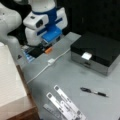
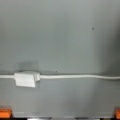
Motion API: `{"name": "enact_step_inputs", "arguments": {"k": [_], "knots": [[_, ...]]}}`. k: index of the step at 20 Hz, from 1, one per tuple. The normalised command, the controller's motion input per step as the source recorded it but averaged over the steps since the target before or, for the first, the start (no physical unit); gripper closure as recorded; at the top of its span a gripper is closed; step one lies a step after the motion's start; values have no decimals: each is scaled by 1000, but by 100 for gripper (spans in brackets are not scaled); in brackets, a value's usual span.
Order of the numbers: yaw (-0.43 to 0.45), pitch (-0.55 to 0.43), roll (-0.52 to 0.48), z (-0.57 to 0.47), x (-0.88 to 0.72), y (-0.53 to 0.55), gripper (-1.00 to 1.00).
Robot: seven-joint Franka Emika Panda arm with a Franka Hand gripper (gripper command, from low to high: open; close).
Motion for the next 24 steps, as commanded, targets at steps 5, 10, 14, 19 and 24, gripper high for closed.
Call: {"name": "enact_step_inputs", "arguments": {"k": [5, 10, 14, 19, 24], "knots": [[57, 418, -603, 48, 54, -28, -100], [-9, 310, -427, 182, 285, -2, -100], [-60, 261, -287, 284, 454, -46, -100], [-67, 384, -497, 340, 546, -174, -100], [-82, 418, -529, 335, 594, -194, -100]]}}
